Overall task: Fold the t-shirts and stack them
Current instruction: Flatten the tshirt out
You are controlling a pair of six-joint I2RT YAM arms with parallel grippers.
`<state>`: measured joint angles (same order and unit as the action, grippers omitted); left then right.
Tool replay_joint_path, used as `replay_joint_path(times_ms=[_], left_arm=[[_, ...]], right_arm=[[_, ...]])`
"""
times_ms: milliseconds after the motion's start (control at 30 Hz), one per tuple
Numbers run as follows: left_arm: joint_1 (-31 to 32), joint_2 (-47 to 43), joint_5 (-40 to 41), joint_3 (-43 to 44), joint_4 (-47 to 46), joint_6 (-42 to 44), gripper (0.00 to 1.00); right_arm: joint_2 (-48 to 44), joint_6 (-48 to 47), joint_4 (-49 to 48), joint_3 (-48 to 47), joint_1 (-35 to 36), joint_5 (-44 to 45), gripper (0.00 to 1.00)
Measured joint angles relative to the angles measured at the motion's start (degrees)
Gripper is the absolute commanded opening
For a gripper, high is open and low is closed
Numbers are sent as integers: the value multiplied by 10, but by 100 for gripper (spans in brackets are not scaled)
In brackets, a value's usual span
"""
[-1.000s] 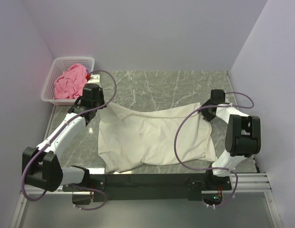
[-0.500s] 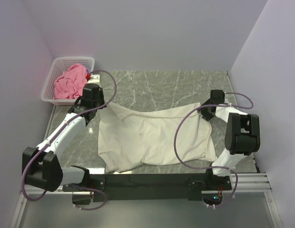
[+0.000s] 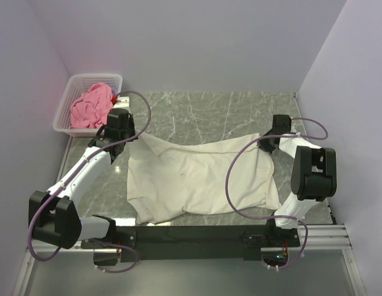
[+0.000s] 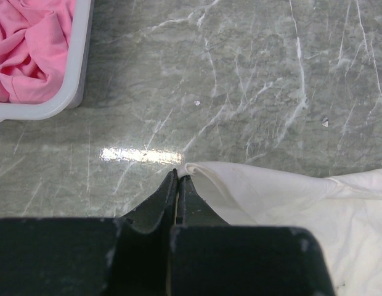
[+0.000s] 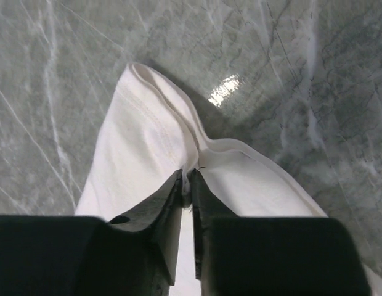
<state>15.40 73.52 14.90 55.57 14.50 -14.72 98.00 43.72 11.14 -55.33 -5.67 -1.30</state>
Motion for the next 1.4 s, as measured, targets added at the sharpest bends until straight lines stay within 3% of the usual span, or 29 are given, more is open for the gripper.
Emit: replay_joint_path(times_ms=[167,433,600,700,967,1067,1200,1400], left_arm=[[0,0,0,0,0,0,1],[-1,0,5,0,0,0,1],[-30,3,12,31,15,-8,1],[-49,22,21,115,26,-10,1],[-59,131,28,508,35,6,1],[-59,132,22,624,38,20,1],[-59,78,8,672,26,34,1],[-59,-106,-32,566,-2,43,1]], right_arm=[[0,-9,9,-18,0,5,0],[-5,-23,35,-50,0,9,0],[-10,-30,79,-140,0,8,0],[-11,-34,106,-235,0,2,0],[-15,-58,156,-584,-1,-15,0],[-43,-65,153,-655,-6,-26,0],[-143,-76,142,-626,-19,-33,0],[-340,-108,100,-507,-28,-28,0]])
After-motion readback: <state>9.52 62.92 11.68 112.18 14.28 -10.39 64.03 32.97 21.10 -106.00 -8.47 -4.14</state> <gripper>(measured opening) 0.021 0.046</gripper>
